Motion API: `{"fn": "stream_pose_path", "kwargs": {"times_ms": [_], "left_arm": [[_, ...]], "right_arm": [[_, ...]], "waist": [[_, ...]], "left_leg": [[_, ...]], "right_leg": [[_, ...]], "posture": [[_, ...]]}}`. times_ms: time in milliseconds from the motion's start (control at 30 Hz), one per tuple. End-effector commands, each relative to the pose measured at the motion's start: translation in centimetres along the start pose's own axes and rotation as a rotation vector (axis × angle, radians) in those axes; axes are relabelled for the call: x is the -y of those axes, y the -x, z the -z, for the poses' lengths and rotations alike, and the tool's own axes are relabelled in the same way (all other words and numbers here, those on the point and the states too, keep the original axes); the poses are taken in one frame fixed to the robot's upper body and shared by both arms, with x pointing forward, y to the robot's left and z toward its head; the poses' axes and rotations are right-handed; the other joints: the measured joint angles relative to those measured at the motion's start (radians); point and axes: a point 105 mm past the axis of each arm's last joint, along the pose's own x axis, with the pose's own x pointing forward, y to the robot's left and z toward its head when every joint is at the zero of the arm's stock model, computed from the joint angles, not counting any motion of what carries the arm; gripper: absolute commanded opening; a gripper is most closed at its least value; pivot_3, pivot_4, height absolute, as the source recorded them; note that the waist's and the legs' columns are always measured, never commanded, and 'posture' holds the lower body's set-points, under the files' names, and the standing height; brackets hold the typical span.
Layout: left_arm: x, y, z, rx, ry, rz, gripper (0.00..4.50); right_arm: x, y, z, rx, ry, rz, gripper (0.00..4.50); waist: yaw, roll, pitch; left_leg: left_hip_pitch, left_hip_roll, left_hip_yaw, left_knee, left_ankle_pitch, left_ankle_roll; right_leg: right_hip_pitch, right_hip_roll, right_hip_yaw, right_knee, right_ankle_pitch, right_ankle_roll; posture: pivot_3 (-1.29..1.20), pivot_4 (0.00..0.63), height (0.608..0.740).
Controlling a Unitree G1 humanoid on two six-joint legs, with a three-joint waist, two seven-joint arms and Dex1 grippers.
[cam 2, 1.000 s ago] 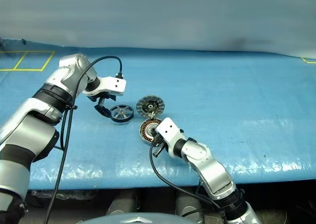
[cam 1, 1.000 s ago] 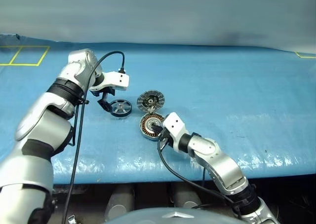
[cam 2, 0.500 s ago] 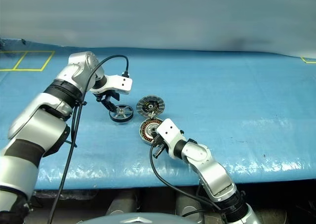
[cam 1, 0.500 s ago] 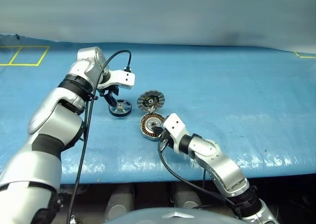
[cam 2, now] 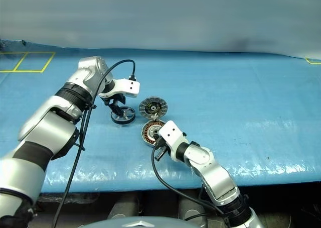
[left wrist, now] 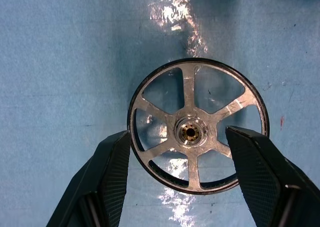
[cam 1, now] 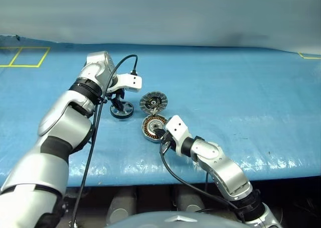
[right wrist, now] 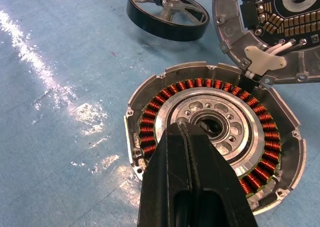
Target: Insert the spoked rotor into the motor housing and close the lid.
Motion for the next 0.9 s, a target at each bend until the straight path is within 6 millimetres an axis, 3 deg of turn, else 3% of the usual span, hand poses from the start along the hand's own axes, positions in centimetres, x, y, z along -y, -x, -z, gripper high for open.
{"fn": "stream_pose_path", "kwargs": {"times_ms": [33, 433, 900], "left_arm": [[-0.3, 0.4, -0.1, 0.005, 0.015, -0.020, 3.28], [-0.2, 0.1, 0.9, -0.032, 0.034, -0.010, 3.28], [-0.3, 1.3, -0.1, -0.019, -0.015, -0.044, 3.28]], "right_arm": [[-0.3, 0.2, -0.5, 0.023, 0.007, -0.003, 0.00], [-0.1, 0.1, -0.4, 0.025, -0.006, 0.010, 0.00], [0.1, -0.2, -0.6, 0.027, -0.003, 0.004, 0.00]], "waist": [[-0.001, 0.000, 0.000], [-0.001, 0.000, 0.000], [-0.002, 0.000, 0.000]], "left_leg": [[0.000, 0.000, 0.000, 0.000, 0.000, 0.000], [0.001, 0.000, 0.000, 0.001, 0.000, 0.000], [0.002, -0.001, 0.000, 0.002, 0.000, 0.000]], "right_leg": [[0.000, 0.000, 0.000, 0.000, 0.000, 0.000], [0.000, 0.000, 0.000, 0.002, 0.000, 0.000], [-0.001, 0.000, 0.000, 0.008, -0.002, -0.001]], "posture": [[0.00, 0.150, 0.740], [0.00, 0.150, 0.740], [0.00, 0.150, 0.740]]}}
